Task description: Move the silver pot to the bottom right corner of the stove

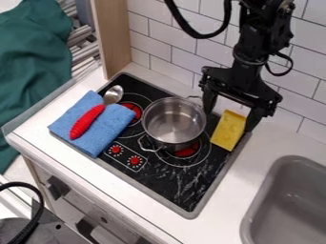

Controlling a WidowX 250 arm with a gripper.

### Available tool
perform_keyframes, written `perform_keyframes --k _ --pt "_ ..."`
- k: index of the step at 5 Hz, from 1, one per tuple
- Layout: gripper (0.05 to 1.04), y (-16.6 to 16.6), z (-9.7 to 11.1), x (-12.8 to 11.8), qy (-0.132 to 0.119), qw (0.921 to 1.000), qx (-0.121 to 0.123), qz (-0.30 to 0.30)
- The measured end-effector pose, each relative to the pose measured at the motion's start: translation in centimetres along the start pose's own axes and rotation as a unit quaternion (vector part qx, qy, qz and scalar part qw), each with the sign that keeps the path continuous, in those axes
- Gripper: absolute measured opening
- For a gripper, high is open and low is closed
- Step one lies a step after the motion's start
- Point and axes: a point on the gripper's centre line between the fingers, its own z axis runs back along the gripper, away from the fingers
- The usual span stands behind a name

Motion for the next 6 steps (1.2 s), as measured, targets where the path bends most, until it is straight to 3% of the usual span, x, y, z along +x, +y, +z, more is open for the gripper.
perform_keyframes --k 2,3,4,6 --pt "1.001 1.0 -2.3 -2.1 0.034 0.9994 0.009 -0.004" --pt "1.002 2.5 -3.7 -2.7 0.029 0.9994 -0.011 0.014" --pt "1.001 4.0 -4.4 -2.2 0.018 0.9992 -0.023 0.026" --pt "0.955 4.8 -6.3 -0.8 0.035 0.9989 -0.025 0.018"
